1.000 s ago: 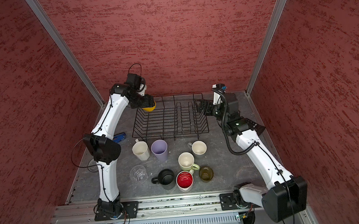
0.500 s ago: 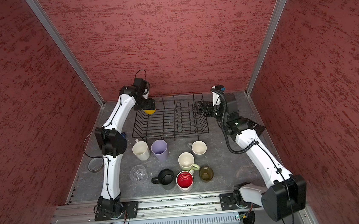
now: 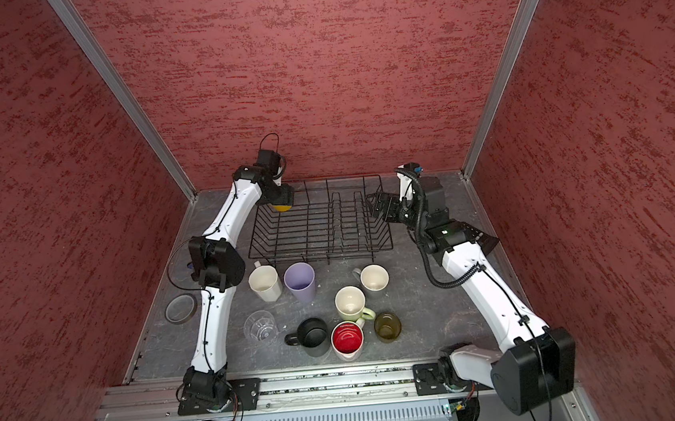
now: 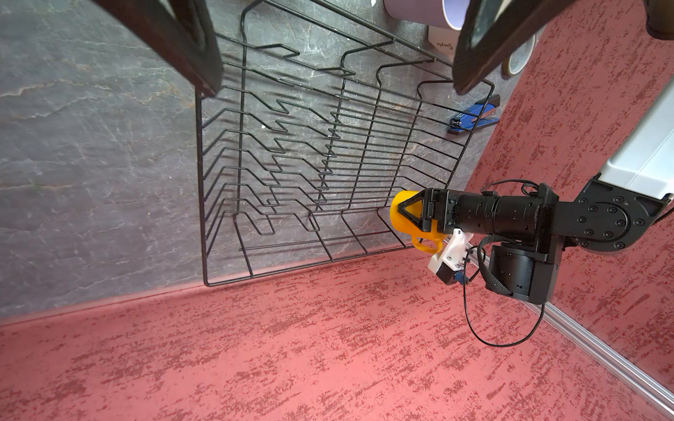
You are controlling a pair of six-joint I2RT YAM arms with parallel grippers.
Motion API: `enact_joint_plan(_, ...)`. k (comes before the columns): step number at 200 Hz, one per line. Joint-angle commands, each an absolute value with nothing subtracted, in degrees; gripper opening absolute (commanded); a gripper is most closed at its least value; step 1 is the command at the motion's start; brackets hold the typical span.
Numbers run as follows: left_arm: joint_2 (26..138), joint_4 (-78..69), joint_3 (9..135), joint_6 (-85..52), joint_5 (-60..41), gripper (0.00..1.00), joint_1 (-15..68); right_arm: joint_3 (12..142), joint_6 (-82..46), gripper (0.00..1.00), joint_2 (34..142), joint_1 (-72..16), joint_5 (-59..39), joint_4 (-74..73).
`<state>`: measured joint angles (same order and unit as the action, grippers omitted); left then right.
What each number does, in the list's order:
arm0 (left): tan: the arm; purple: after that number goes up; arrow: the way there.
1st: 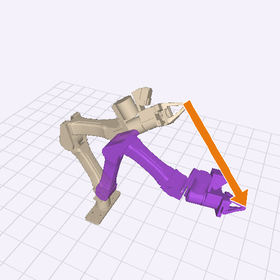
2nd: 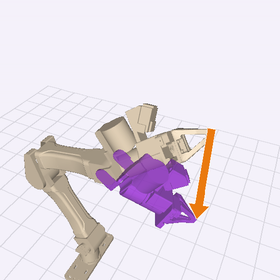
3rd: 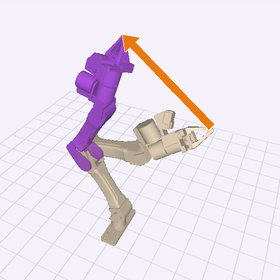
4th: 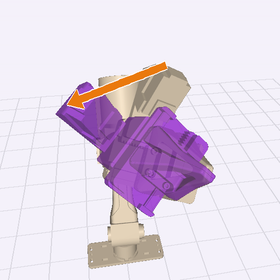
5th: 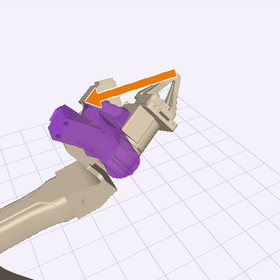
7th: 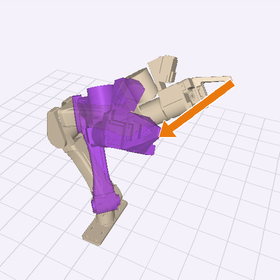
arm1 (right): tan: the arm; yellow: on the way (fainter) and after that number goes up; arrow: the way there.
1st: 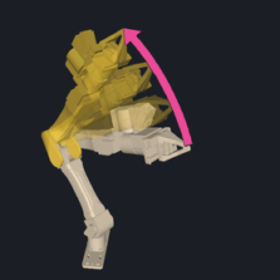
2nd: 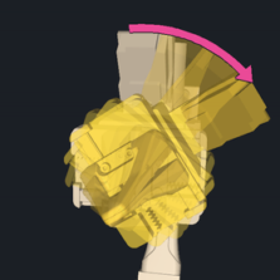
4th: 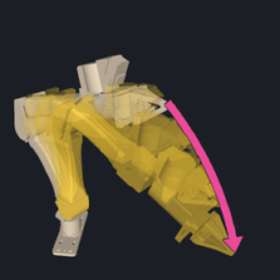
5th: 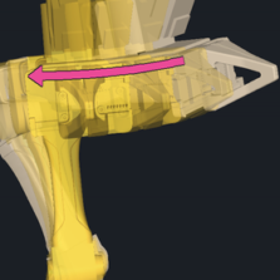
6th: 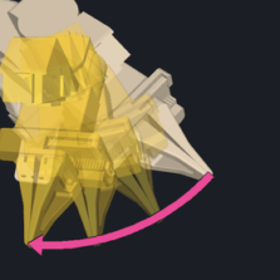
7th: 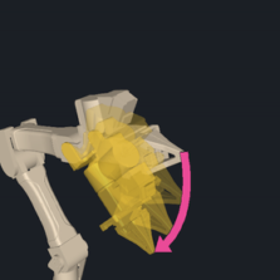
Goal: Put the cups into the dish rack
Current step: 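Lower the yellow mug into the rack with the left gripper while right arm withdraws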
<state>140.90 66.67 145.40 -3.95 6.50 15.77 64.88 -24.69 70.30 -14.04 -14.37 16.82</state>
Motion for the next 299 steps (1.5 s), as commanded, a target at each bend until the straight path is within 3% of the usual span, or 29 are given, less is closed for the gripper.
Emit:
enact_joint_plan(1,141.9,63.1,147.4,-2.7,7.3,0.0,15.9,65.6,-25.8,0.99,69.3,-13.8,-15.1,18.2)
enact_joint_plan(139,146.7,61.5,147.5,-2.9,7.0,0.0,14.5,62.2,-28.4,0.99,65.7,-13.8,-14.0,20.9)
enact_joint_plan(194,148.0,61.3,147.6,-3.2,6.4,0.07,14.5,62.1,-28.6,0.99,65.5,-13.8,-13.9,21.2)
enact_joint_plan(225,148.4,61.3,147.6,-3.2,6.3,0.19,14.5,62.0,-28.6,0.99,65.3,-13.8,-13.8,21.4)
enact_joint_plan(270,148.0,62.1,147.5,-3.2,6.2,0.71,14.4,62.0,-28.7,0.99,65.4,-13.7,-13.8,21.2)
enact_joint_plan(299,147.3,62.2,147.5,-3.2,5.8,0.87,14.4,62.1,-28.7,0.99,65.8,-13.8,-14.1,20.9)
